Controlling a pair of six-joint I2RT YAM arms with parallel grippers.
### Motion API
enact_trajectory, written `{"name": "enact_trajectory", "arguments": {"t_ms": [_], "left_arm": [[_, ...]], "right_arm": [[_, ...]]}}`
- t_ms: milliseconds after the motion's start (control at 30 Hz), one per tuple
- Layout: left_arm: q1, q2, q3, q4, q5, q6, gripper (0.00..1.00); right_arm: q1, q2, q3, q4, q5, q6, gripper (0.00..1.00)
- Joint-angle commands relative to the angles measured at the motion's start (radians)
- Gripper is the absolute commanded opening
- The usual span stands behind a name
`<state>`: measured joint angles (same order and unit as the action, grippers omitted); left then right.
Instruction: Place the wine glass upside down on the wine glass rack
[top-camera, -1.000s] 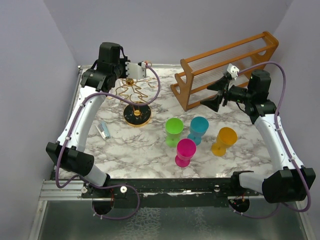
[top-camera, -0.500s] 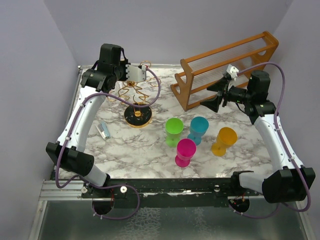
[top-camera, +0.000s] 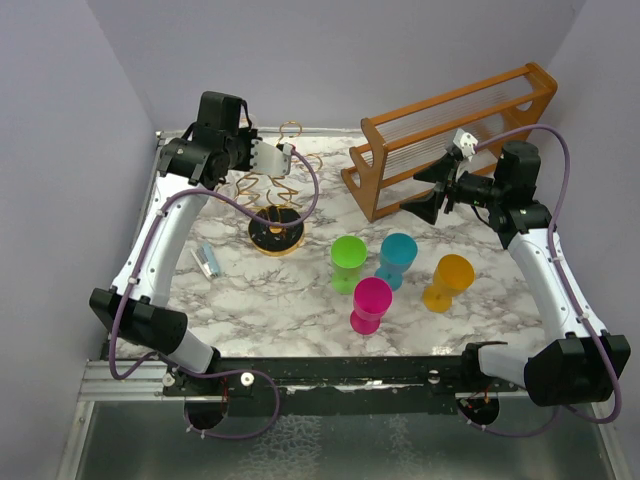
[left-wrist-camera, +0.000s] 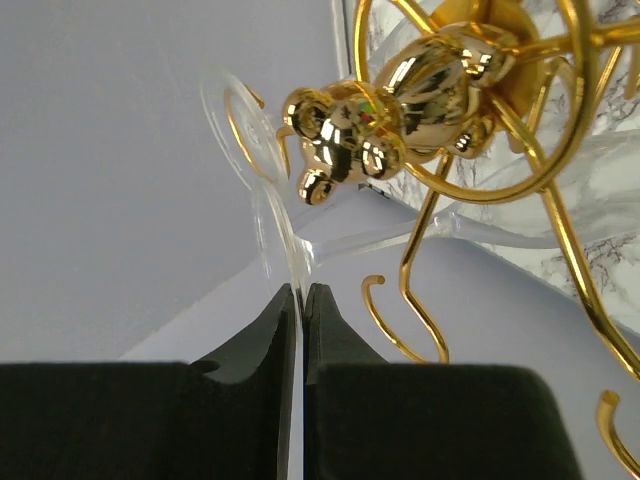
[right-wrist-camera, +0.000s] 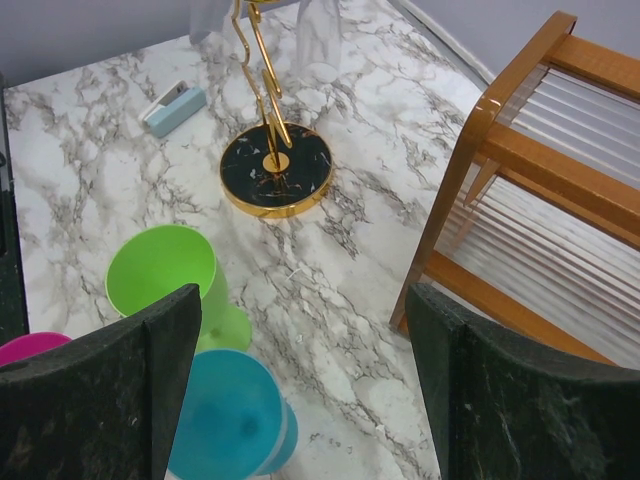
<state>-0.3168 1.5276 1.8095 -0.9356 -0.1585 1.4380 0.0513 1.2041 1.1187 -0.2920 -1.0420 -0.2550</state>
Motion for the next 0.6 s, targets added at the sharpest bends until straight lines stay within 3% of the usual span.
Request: {"name": "enact_trajectory", "arguments": {"t_ms": [0, 567], "left_arm": [[-0.007, -0.029, 0.070, -0.071, 0.089, 0.078, 0.00], [-0.007, -0.045, 0.097, -0.143, 0.101, 0.108, 0.00]], "right_arm": [[-0.003, -0.007, -0.009, 0.030, -0.016, 0.010, 0.82], [-0.003, -0.008, -0.010, 0.033, -0.015, 0.011, 0.83]]}}
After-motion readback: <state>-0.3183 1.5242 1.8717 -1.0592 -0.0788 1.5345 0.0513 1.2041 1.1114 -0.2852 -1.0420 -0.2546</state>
